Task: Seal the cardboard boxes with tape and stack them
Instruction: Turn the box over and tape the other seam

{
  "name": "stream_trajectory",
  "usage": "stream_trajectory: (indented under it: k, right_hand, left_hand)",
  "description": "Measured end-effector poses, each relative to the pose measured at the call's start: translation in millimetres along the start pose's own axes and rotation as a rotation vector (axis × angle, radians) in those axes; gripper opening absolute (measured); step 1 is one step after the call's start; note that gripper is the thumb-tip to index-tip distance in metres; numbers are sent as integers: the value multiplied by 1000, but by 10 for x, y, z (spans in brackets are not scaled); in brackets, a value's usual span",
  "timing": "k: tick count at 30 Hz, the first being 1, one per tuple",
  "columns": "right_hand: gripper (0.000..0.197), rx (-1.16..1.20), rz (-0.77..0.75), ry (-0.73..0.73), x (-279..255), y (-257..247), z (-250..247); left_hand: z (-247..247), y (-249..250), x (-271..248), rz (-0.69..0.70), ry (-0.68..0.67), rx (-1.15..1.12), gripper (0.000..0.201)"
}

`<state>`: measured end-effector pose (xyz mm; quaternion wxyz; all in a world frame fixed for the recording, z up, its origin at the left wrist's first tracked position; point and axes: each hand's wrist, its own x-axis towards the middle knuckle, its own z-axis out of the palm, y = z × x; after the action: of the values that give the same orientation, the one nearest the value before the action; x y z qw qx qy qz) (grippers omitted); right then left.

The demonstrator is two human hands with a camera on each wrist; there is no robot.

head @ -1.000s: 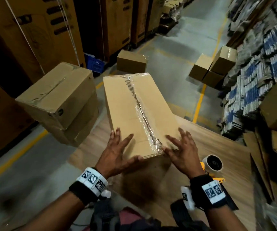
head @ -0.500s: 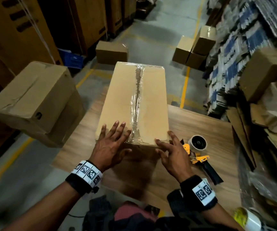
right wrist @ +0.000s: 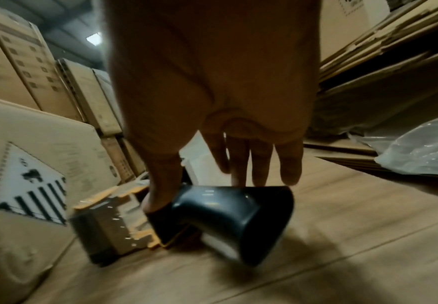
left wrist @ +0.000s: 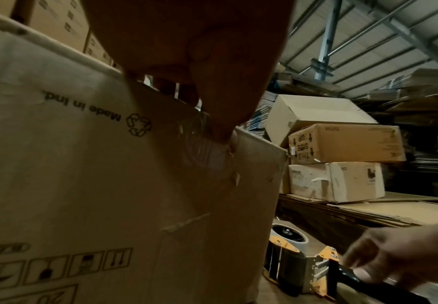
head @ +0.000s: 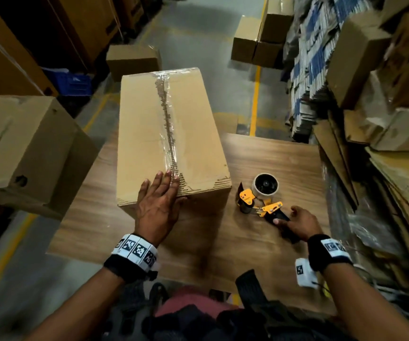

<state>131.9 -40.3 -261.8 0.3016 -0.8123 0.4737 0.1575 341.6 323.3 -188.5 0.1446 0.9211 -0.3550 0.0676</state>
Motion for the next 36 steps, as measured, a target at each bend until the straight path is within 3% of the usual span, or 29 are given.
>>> stream_trajectory:
  k: [4, 6, 11, 16, 18, 21, 23, 26, 28, 30, 32, 36]
  right_hand:
    - [44, -31, -55, -196, 286, 48, -37]
    - [39, -15, -103, -267, 354, 18, -19]
    - [15, 484, 52, -440, 172, -49, 80]
    - [22, 778, -46, -416, -116, -147, -87]
    - [22, 880, -118, -388, -312, -272, -298]
    - [25, 972, -228, -390, -607, -618, -592]
    - [29, 1005, -288, -424, -807, -885, -723]
    - [57, 974, -385, -465, -1094, -1261, -797]
    - [81, 948, -443, -484, -1267, -1465, -763]
    - [90, 944, -480, -478, -1399, -1618, -695]
    - [83, 943, -503, -441, -1494, -1736, -608]
    - [47, 938, -528, -378, -1636, -1952, -451]
  left_hand:
    - [-18, -13, 23, 15, 16, -27, 59]
    - [-48, -75, 34, 14, 24, -46, 59]
    - [-115, -65, 76, -42, -42, -80, 66]
    - [-463, 145, 163, -222, -69, -240, 64]
    - [-656, 340, 253, -325, 8, -349, 61]
    - [-830, 563, 498, -352, 155, -583, 63]
    - [-864, 638, 706, -367, 127, -758, 76]
    - [-912, 613, 905, -344, -4, -854, 104]
    - [-939, 453, 890, -352, -29, -956, 110]
    - [-957, 234, 779, -366, -9, -1037, 107]
    - [-980, 54, 605, -359, 29, -1036, 98]
    - [-951, -193, 207, -235, 193, -1048, 71]
